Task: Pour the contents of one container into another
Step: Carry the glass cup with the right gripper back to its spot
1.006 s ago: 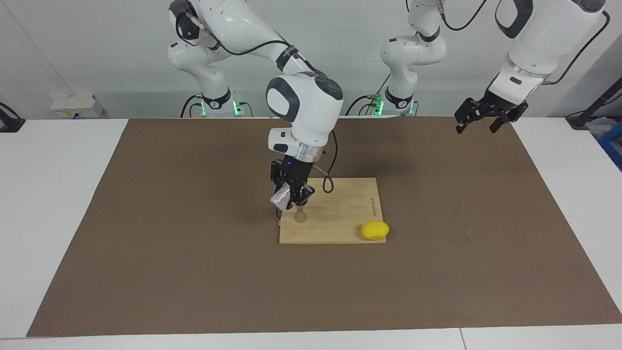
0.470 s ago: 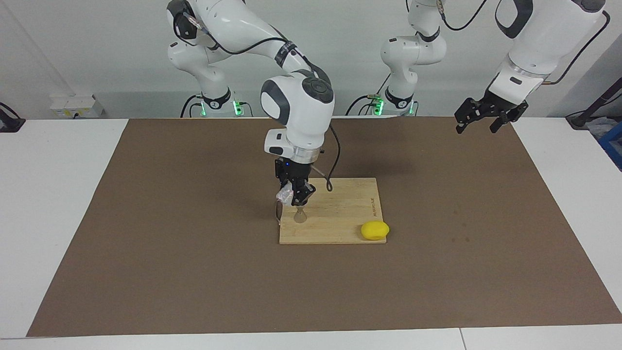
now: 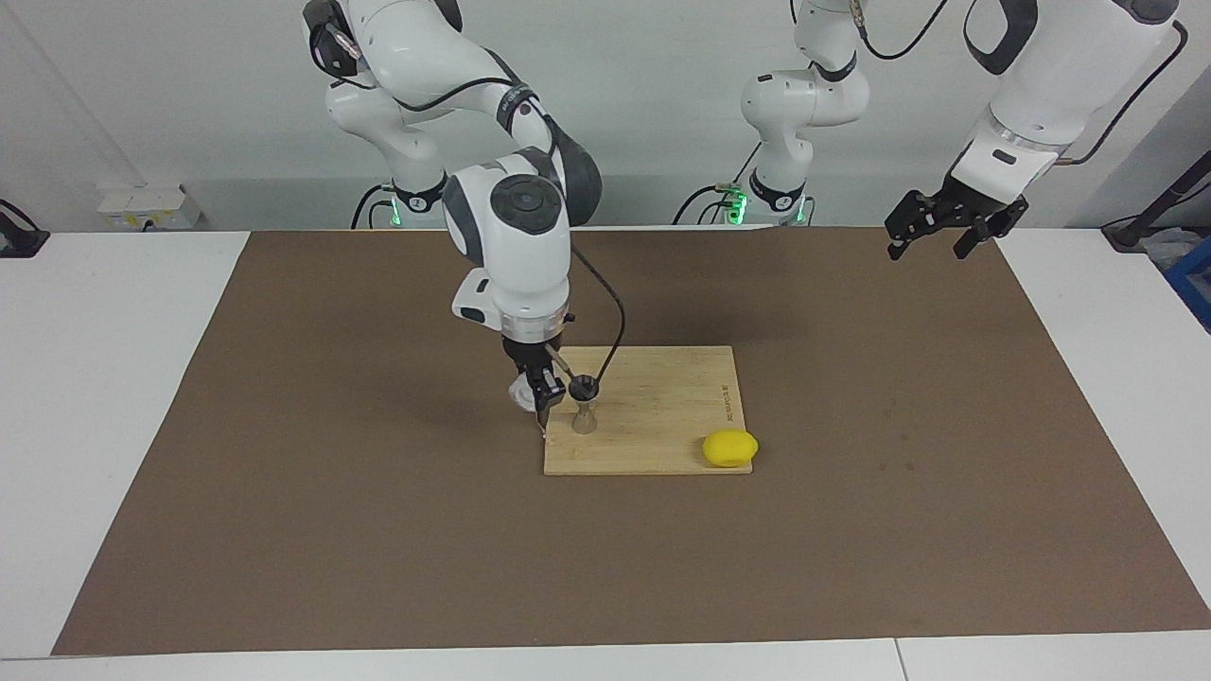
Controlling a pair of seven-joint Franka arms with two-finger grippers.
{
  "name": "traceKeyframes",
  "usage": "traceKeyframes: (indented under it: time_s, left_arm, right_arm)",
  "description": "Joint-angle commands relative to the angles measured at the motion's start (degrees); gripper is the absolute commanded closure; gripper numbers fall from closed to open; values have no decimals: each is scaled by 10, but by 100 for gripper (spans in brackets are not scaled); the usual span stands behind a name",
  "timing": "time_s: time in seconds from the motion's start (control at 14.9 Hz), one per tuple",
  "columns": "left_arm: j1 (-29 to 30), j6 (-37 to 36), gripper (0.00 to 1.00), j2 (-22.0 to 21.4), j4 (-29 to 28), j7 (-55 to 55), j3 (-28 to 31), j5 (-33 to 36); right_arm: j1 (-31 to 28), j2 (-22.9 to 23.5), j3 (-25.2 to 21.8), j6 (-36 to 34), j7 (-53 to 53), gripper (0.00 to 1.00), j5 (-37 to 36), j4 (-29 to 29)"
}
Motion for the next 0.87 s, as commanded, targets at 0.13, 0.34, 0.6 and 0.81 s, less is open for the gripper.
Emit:
traceKeyframes:
  time_s: [0.13, 0.34, 0.6, 0.81]
  left_arm:
    - [0, 4, 0, -18, -21, 0, 1, 9]
    - [0, 4, 0, -18, -21, 0, 1, 9]
    - [0, 4, 0, -18, -21, 0, 1, 9]
    - [0, 4, 0, -18, -21, 0, 1, 9]
  right_arm:
    - [-105, -32, 7, 23, -18, 100, 154, -81]
    - [-170, -70, 7, 112, -88, 100, 260, -194]
    - [-241, -98, 6, 168, -136, 100, 354, -284]
    - [-292, -89, 7, 169, -223, 100, 375, -306]
